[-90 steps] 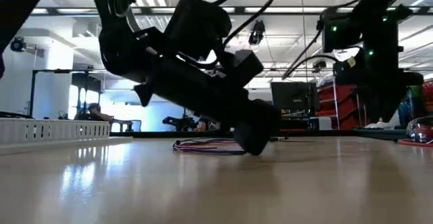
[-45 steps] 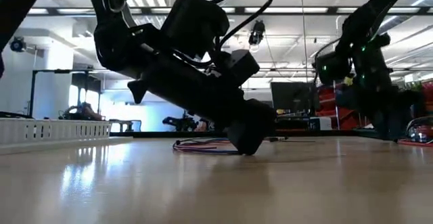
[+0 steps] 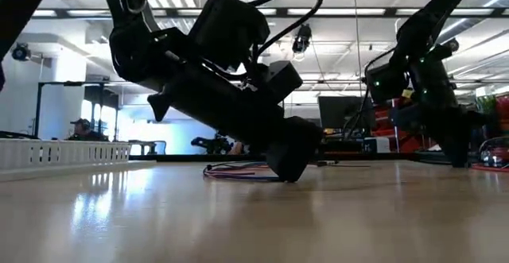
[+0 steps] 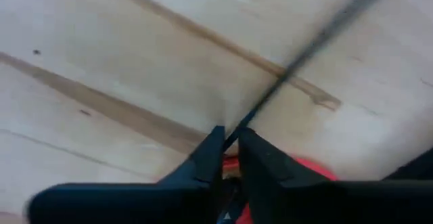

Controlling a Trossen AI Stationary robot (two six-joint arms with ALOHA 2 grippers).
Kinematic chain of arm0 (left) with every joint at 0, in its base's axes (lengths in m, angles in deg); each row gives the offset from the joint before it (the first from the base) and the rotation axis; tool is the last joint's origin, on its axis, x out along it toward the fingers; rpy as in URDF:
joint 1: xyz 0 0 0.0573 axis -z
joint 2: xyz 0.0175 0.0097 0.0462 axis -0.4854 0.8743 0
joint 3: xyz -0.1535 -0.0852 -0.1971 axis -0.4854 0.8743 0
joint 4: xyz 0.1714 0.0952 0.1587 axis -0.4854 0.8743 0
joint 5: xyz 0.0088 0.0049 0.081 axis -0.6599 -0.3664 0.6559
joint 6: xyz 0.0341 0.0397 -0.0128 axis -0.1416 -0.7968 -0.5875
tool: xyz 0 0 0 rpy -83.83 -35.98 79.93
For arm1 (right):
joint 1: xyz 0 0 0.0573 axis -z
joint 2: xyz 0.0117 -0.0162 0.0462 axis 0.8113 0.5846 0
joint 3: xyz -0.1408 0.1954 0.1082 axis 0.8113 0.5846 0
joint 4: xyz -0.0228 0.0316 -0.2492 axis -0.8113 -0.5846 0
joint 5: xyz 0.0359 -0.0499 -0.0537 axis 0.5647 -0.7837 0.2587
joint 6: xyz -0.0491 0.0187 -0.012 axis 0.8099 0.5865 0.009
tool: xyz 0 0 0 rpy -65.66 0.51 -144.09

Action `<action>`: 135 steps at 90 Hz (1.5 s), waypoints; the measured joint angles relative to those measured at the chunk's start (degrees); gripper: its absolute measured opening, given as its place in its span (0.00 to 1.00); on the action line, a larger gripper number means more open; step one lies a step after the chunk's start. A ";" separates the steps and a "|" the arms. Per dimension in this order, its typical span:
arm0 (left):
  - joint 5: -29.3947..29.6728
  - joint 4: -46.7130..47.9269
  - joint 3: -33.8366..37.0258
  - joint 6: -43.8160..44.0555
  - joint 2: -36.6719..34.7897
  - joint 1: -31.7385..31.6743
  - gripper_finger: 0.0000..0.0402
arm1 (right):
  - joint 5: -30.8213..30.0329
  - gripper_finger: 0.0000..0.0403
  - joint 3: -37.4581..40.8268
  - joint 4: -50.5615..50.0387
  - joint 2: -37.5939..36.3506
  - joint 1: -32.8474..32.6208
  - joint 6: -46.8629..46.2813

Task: Ziptie cables
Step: Wrap the cable wires using black ziptie

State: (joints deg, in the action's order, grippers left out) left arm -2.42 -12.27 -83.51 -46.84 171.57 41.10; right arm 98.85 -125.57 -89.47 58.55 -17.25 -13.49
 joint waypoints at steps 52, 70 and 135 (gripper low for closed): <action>4.62 2.41 15.87 5.81 -21.04 0.46 0.15 | -3.86 0.00 -1.82 8.05 -20.10 -22.09 -9.09; 1.19 1.63 14.36 7.29 -16.35 -3.57 0.12 | -6.40 0.00 -1.80 13.32 -21.42 -27.42 -9.61; -32.68 58.73 -6.17 4.48 -15.86 5.10 0.05 | 6.27 0.00 -1.53 10.20 -16.69 -33.56 -10.12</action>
State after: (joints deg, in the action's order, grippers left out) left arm -35.10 46.46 -89.68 -42.36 155.70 46.20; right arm 105.12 -127.10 -79.27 41.86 -50.81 -23.60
